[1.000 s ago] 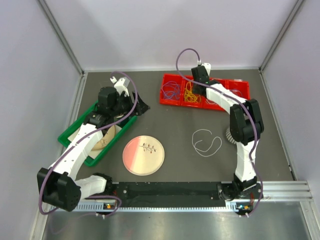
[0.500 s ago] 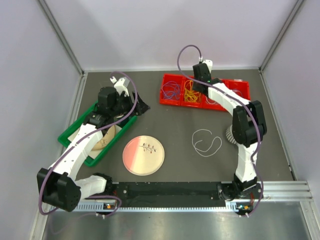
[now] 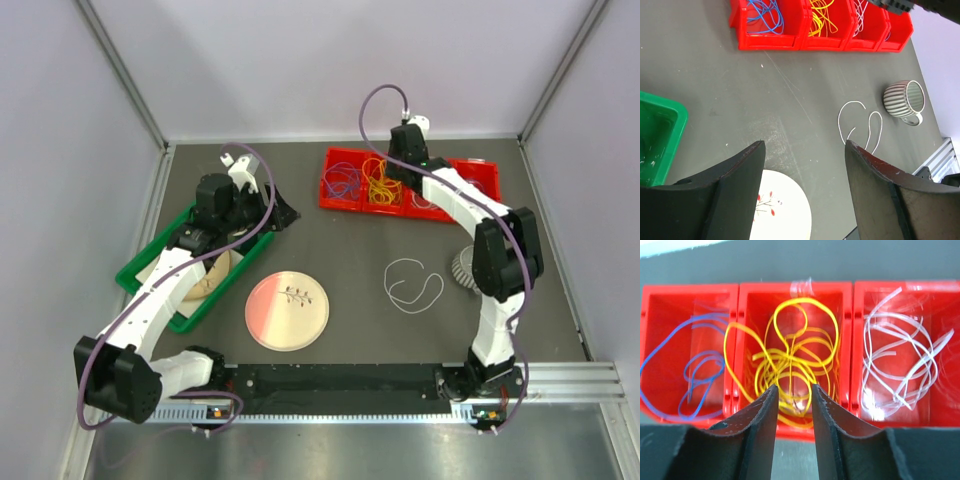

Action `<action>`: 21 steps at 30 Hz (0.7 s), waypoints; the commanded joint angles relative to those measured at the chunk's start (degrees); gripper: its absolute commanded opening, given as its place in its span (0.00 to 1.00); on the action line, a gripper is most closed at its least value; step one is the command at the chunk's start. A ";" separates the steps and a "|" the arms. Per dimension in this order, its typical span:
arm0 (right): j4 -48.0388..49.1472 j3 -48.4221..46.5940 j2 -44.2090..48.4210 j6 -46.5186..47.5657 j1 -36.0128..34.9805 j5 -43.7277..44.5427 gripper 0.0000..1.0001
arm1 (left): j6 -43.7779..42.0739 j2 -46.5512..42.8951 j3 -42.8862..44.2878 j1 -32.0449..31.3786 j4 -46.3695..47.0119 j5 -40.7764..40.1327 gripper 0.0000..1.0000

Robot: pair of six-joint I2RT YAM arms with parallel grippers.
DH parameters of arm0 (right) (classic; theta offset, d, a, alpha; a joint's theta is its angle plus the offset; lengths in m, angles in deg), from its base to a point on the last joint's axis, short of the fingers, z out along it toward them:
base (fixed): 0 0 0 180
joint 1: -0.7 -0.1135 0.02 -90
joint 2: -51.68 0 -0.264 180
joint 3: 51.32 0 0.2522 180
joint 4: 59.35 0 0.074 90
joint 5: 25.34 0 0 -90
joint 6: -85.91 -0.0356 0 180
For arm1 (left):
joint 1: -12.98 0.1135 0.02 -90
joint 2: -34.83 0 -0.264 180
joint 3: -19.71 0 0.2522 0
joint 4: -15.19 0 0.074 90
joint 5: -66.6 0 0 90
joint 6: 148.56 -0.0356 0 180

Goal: Untangle the cables

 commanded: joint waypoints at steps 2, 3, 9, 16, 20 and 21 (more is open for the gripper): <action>3.83 6.84 10.31 -0.33 -0.85 -2.79 0.35 | 0.08 -0.95 0.95 0.27 1.33 0.70 0.70; 4.10 8.78 11.63 -0.15 -0.94 -3.40 0.38 | -0.01 -1.04 1.04 0.36 1.33 0.61 0.70; 6.91 29.69 27.53 -0.15 -2.78 -2.97 0.47 | -0.18 -1.04 2.00 0.36 1.07 0.61 0.70; -3.61 46.67 46.07 -10.33 -6.04 2.73 0.50 | -0.71 0.01 2.62 -0.08 2.21 6.58 0.71; -9.61 54.65 52.06 -22.09 -6.30 6.95 0.49 | -1.15 0.54 2.09 -0.08 1.86 4.56 0.71; -9.78 55.81 52.68 -22.99 -6.30 7.75 0.48 | -1.15 0.89 1.92 -0.17 1.86 4.65 0.71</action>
